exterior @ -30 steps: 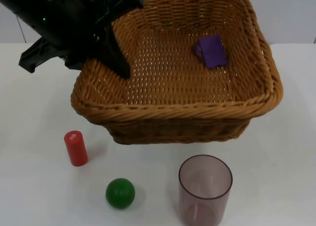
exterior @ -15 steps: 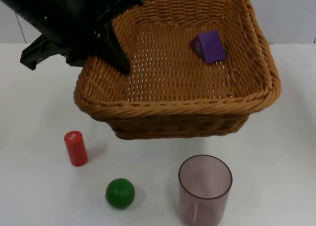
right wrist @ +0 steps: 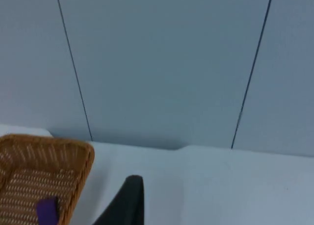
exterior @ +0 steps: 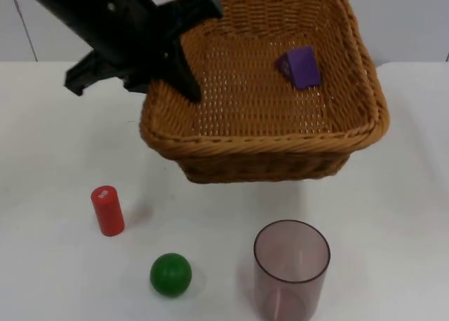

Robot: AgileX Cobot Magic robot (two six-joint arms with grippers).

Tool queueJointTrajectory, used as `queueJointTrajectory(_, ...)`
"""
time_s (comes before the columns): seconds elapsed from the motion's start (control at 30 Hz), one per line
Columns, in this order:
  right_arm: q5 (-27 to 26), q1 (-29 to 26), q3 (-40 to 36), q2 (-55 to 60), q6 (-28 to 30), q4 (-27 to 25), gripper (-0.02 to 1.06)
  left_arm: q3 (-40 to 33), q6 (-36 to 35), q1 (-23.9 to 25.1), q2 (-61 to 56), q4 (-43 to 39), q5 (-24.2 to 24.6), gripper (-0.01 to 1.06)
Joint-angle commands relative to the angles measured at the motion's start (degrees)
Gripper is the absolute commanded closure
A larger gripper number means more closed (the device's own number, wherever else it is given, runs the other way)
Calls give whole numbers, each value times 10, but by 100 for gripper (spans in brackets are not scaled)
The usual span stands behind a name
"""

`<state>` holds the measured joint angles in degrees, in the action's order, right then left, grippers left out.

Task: Pick up the basket with the left hand and place the triangular block into the basket with the right hand.

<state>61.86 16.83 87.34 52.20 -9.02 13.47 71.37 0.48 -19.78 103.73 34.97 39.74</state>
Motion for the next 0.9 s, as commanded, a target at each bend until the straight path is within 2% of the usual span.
queueJointTrajectory(0.0, 27, -3, 1, -12, 6, -1, 0, 25, 18, -1, 22, 17, -14, 105)
queueJointTrajectory(0.3, 57, -3, 1, -51, 6, -2, 0, 101, 72, -1, 127, 17, -16, 105)
queueJointTrajectory(0.43, 76, -3, 1, -69, 6, -2, 0, 136, 99, 18, 177, 55, -11, 105)
queueJointTrajectory(0.6, 81, -3, 1, -72, 7, 0, 0, 140, 130, 50, 212, 112, -10, 105)
queueJointTrajectory(0.87, 71, -3, 1, -72, 7, 1, 0, 140, 156, 58, 242, 107, -25, 105)
